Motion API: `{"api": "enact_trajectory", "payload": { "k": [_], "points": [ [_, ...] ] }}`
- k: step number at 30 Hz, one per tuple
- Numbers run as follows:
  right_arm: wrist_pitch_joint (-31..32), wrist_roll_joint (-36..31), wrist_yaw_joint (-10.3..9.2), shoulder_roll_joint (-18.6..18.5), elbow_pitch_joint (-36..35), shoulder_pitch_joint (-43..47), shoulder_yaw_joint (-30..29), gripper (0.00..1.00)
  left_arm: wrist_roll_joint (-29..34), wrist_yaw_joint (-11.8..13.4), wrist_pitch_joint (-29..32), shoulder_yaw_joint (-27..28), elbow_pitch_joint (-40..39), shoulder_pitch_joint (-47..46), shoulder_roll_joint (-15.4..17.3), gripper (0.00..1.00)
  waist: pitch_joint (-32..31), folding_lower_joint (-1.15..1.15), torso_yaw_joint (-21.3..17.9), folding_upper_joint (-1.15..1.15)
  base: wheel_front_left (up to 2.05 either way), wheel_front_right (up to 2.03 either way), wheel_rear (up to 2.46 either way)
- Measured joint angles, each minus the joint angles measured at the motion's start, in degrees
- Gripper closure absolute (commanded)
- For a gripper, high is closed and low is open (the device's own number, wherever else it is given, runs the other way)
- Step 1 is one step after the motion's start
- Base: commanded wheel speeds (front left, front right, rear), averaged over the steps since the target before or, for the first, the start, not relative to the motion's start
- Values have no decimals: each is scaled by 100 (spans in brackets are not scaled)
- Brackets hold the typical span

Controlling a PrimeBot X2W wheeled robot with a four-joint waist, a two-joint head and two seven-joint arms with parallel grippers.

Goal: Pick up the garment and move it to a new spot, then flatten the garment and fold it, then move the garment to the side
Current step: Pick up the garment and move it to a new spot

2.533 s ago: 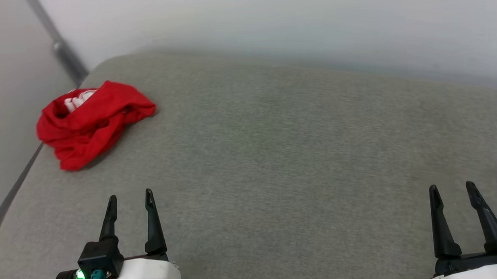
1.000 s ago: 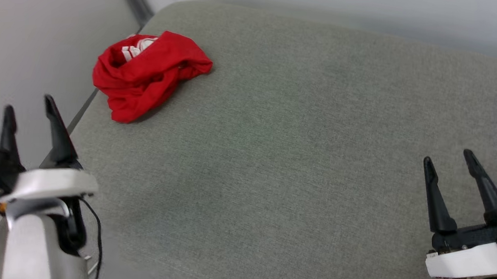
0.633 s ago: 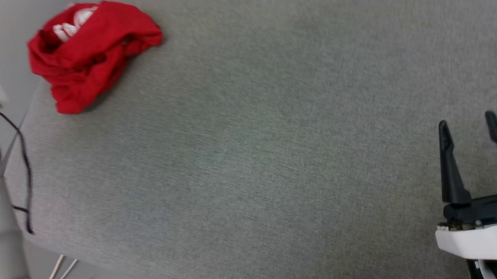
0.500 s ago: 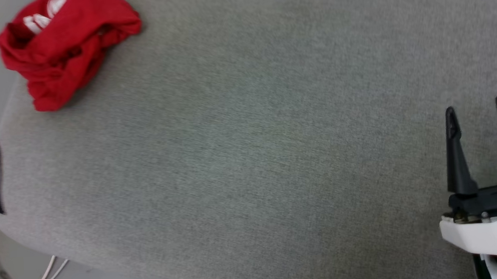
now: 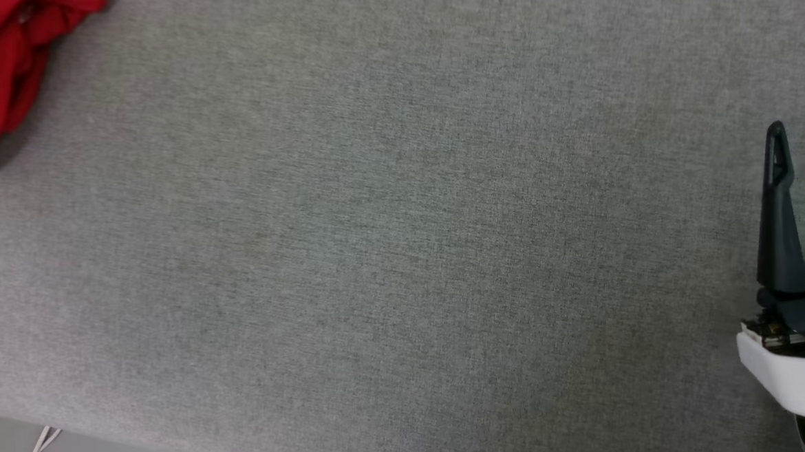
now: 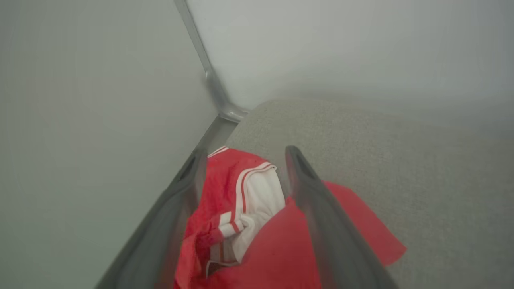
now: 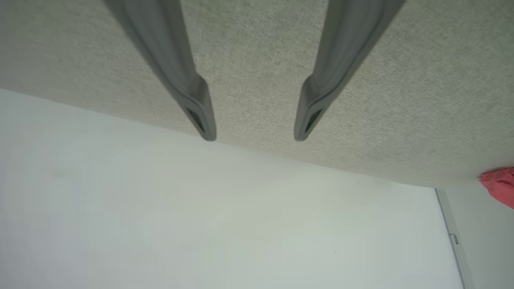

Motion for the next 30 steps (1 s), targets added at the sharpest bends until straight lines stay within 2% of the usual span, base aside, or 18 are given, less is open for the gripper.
{"api": "enact_trajectory", "payload": {
  "k": [1, 9, 12, 15, 20, 21, 22, 30],
  "points": [
    [0, 0, 0, 0, 0, 0, 0, 0, 0, 0, 0, 0, 0, 0, 0, 0, 0, 0, 0, 0, 0, 0, 0],
    [1, -164, 0, -196, -381, -58, 152, 0, -1823, -2, 2096, -1046, -310, 236, 382, 0, 455, 0, -10, 0, 0, 0, 0],
    [1, -185, 0, -222, -486, -93, 171, 0, -2271, -1, 2561, -1267, -415, 362, 515, 0, 598, 0, -24, 0, 0, 0, 0],
    [1, -205, 0, -220, -509, -109, 223, 0, -2418, -2, 2807, -1547, -472, 439, 637, 0, 703, 0, -51, 0, 0, 0, 0],
    [1, -205, 0, -198, -480, -127, 301, 0, -2637, 0, 2761, -1813, -434, 420, 634, 0, 792, -1, -84, 0, 0, 0, 0],
    [1, -205, 0, -196, -466, -132, 314, 0, -2642, -1, 2717, -1873, -401, 400, 643, 54, 795, -1, -93, 0, 0, 0, 0],
    [1, -204, 0, -193, -444, -145, 318, 0, -2654, 0, 2698, -1944, -380, 378, 649, 100, 791, -1, -100, 0, 0, 0, 0],
    [1, -105, 0, -125, -289, -197, 346, 0, -2761, -2, 2199, -2465, -300, 322, 895, 100, 468, 0, -137, 0, 0, 0, 0]
  ]
}}
